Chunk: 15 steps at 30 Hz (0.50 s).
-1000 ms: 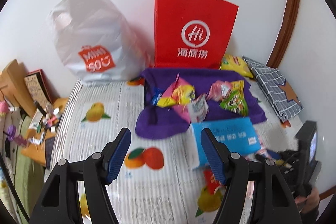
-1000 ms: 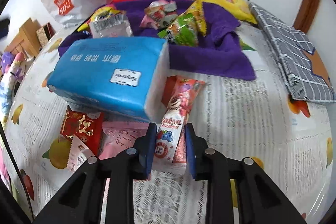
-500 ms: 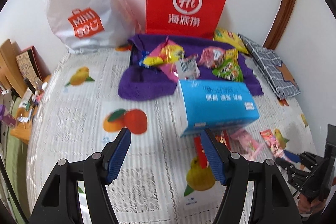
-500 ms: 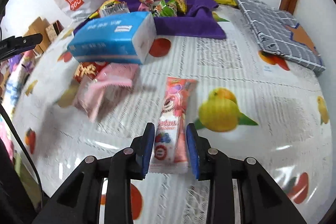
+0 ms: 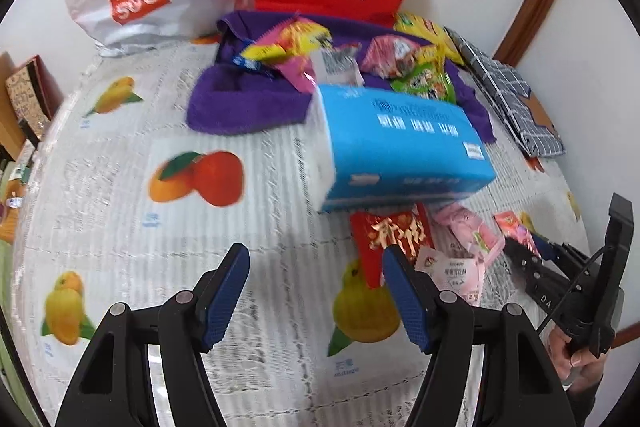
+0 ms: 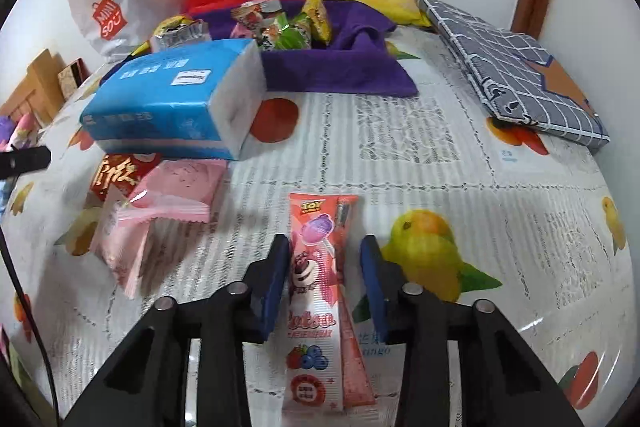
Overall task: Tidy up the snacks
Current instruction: 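Grasp the red gold-lettered packet with the left tool while the right tool holds the Lotso pack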
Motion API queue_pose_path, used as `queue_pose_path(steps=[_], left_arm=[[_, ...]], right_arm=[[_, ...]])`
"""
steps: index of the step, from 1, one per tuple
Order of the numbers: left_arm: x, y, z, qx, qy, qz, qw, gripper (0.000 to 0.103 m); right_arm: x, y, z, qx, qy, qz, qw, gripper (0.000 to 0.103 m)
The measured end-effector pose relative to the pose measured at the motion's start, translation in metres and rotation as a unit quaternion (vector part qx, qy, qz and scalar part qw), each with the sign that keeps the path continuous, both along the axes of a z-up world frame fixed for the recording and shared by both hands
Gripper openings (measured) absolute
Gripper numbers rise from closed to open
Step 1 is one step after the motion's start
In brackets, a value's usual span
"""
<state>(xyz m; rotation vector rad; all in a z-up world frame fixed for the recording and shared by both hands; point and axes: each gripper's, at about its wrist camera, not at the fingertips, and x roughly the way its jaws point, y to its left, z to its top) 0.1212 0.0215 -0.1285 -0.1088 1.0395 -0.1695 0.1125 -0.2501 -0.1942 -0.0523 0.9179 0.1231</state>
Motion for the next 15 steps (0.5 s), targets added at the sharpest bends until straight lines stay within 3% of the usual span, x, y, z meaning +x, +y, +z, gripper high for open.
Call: queue_pose_path(steps=[10, 15], left_arm=[[0.023, -0.041, -0.024, -0.04, 0.029, -0.031, 0.9983, 0.067], [0.029, -0.06, -0.033, -0.024, 0.029, -0.041, 0.9985, 0.071]], right_arm=[[0.002, -0.017, -0.003, 0.032, -0.025, -0.007, 0.999, 0.027], [0.002, -0.01, -0.004, 0.012, -0.027, -0.007, 1.0, 0.027]])
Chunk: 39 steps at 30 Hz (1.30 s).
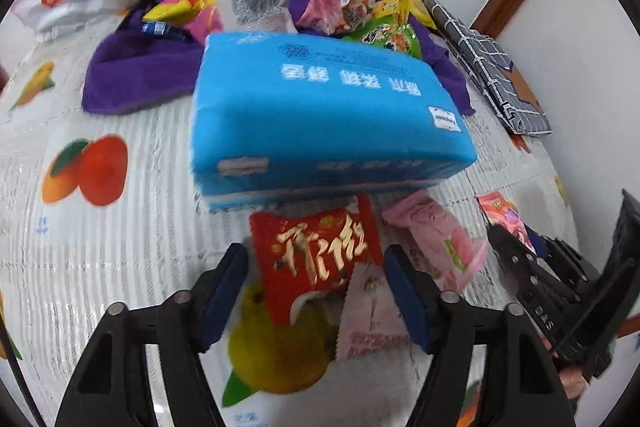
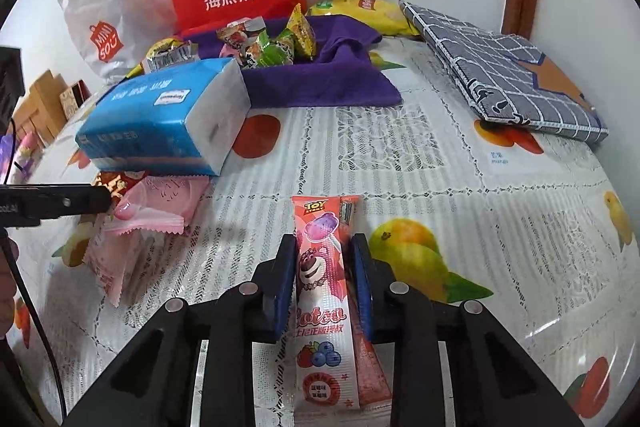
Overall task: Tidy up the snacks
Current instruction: 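Grasp the red gold-lettered packet with the left tool while the right tool holds the Lotso pack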
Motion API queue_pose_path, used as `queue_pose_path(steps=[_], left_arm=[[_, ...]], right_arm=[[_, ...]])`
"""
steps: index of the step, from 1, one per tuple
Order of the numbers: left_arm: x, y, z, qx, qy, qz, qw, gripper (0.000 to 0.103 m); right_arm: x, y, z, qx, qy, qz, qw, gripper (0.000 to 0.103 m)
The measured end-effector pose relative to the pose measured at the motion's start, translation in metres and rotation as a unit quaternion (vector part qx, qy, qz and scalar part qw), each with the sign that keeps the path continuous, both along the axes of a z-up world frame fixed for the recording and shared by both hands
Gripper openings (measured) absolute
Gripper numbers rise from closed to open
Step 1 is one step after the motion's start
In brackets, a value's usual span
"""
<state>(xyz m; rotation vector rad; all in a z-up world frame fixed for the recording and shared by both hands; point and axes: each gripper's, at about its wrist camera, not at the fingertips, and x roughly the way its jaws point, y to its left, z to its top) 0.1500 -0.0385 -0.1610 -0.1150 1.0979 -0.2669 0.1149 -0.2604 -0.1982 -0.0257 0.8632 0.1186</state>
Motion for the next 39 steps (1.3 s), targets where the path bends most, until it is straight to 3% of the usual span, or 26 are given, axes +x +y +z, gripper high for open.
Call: queue_pose_path(steps=[8, 12, 14, 19, 25, 27, 30, 35, 39], left_arm=[[0.003, -0.024, -0.006, 0.076, -0.038, 0.012, 0.9963, 0.07], [0.002, -0.026, -0.006, 0.106, -0.054, 0.019, 0.9927, 0.057], [0.001, -0.021, -0.004, 0.101, -0.054, 0.015, 0.9933, 0.052], [-0.007, 0.006, -0.003, 0.099, -0.052, 0.037, 0.993, 0.052], [-0.022, 0.039, -0.005, 0.103, -0.047, 0.067, 0.9914, 0.06], [-0.025, 0.041, -0.007, 0.097, -0.058, 0.074, 0.9908, 0.061], [-0.03, 0.034, -0.01, 0.12, -0.077, 0.08, 0.9866, 0.063], [-0.039, 0.034, -0.012, 0.115, -0.112, 0.097, 0.9822, 0.052], [-0.04, 0.036, -0.011, 0.112, -0.112, 0.098, 0.9825, 0.05]], right_arm=[[-0.001, -0.006, -0.001, 0.018, 0.0, 0.004, 1.0, 0.03], [0.0, -0.004, -0.001, 0.013, 0.0, 0.005, 1.0, 0.03], [0.0, -0.004, -0.001, 0.013, 0.0, 0.005, 1.0, 0.03], [0.0, -0.004, -0.001, 0.013, -0.001, 0.005, 1.0, 0.03], [0.0, -0.001, -0.001, 0.005, 0.0, 0.012, 1.0, 0.035], [0.0, 0.001, -0.001, -0.002, 0.0, 0.015, 1.0, 0.038], [-0.001, 0.003, -0.002, -0.008, -0.001, 0.016, 1.0, 0.038], [-0.001, 0.003, -0.002, -0.005, -0.001, 0.018, 1.0, 0.04], [-0.001, 0.003, -0.002, -0.004, -0.001, 0.018, 1.0, 0.04]])
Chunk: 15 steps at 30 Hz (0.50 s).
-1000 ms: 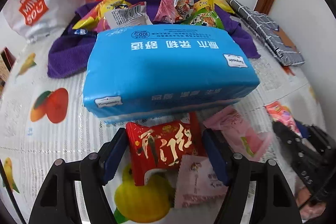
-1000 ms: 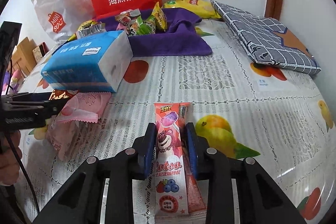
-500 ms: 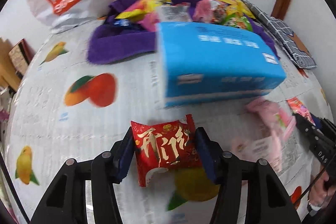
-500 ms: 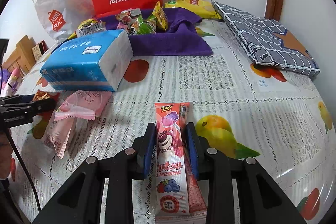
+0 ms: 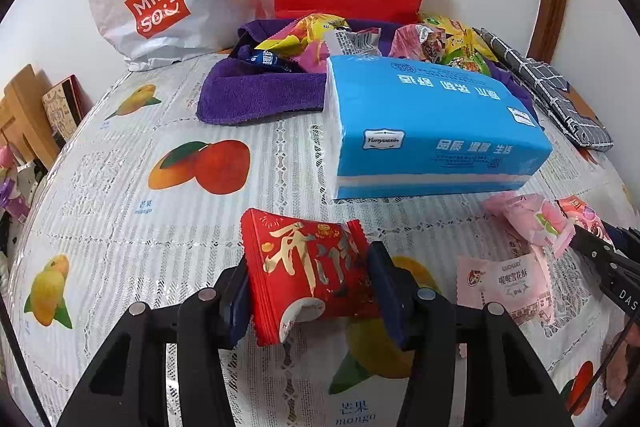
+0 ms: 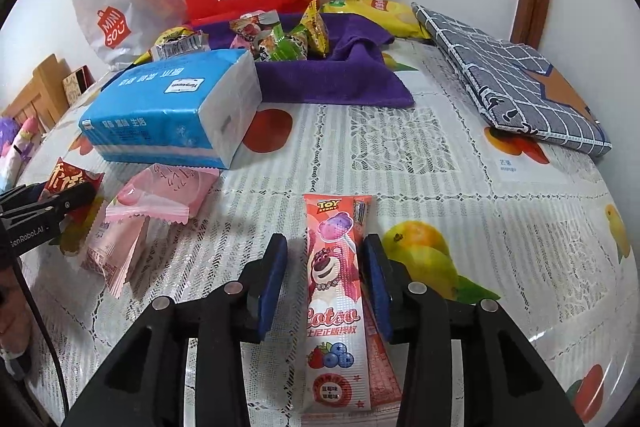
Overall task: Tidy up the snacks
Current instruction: 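Grasp the red gold-lettered packet with the left tool while the right tool holds the Lotso pack, then carry the red packet and Lotso pack over the purple towel with both tools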
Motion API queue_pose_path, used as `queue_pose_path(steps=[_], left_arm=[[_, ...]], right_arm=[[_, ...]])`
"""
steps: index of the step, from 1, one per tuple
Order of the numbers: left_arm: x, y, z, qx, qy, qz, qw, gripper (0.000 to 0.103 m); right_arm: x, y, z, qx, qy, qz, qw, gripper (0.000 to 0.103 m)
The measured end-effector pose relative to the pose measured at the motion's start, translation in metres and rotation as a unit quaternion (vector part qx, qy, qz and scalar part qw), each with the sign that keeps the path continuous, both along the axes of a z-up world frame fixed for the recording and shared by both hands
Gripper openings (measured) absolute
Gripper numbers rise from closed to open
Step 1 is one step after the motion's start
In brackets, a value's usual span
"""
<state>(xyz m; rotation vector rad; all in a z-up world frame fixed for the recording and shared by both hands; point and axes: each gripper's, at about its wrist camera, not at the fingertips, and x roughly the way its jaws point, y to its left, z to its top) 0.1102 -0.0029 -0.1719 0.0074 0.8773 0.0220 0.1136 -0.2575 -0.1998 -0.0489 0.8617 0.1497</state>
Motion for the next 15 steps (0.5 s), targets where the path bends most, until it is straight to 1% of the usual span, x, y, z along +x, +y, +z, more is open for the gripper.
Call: queue_pose_path(steps=[12, 15], left_arm=[[0.0008, -0.0005, -0.0001, -0.007, 0.002, 0.0, 1.0, 0.051], [0.0009, -0.0027, -0.001, -0.003, 0.003, 0.001, 1.0, 0.051]], right_arm=[[0.001, -0.0004, -0.0001, -0.001, 0.001, 0.003, 1.0, 0.041], [0.0022, -0.0005, 0.0006, 0.0, 0.004, 0.005, 1.0, 0.041]])
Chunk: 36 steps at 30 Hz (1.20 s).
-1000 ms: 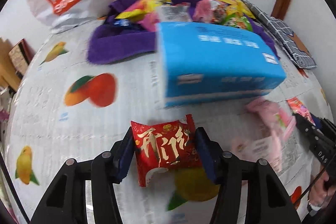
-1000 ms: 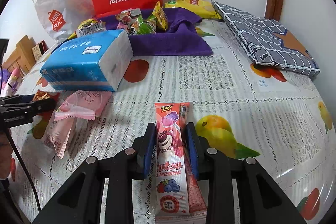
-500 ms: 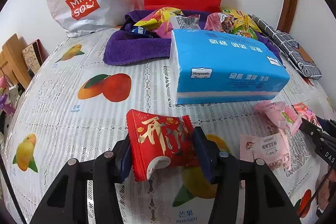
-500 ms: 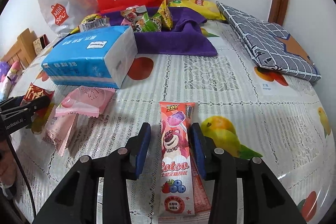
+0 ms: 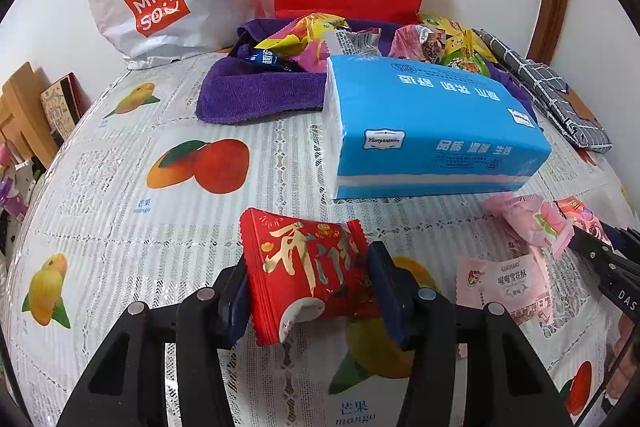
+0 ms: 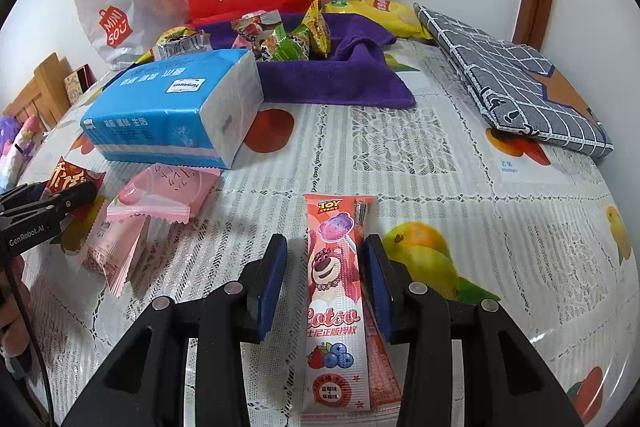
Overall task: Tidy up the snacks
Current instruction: 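Carry the red packet and Lotso pack over the purple towel with both tools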
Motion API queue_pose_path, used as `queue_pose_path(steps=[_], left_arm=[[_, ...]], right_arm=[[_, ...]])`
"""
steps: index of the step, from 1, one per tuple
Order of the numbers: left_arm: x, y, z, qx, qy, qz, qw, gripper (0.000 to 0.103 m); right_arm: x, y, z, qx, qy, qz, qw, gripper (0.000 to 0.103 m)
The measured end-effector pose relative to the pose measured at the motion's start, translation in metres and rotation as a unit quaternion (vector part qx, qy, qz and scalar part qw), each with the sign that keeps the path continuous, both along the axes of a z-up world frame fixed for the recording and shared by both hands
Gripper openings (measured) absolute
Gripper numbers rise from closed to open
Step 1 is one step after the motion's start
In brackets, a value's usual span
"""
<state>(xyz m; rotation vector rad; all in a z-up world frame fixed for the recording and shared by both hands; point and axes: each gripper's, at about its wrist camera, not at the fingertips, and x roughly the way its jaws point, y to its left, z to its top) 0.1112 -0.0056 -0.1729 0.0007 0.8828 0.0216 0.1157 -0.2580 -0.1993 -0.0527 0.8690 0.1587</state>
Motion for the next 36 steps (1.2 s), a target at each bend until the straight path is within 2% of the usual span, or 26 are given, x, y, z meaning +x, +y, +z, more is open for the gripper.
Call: queue_pose_path(steps=[10, 15, 27, 36], left_arm=[[-0.0006, 0.0006, 0.0013, 0.005, 0.0, 0.005, 1.0, 0.051], [-0.0018, 0.0035, 0.003, 0.0, -0.001, 0.011, 0.9999, 0.044], [-0.0048, 0.0046, 0.0035, 0.001, 0.004, 0.013, 0.9999, 0.043], [-0.0017, 0.0042, 0.0038, -0.008, 0.005, 0.009, 0.9999, 0.044]], right_arm=[[-0.0011, -0.0012, -0.0011, 0.01, -0.001, 0.001, 1.0, 0.042], [-0.0012, -0.0037, 0.0, 0.017, 0.0, -0.003, 1.0, 0.038], [-0.0028, -0.0077, -0.001, 0.031, 0.001, -0.003, 1.0, 0.037], [-0.0029, -0.0014, -0.0006, 0.01, 0.0, -0.005, 1.0, 0.037]])
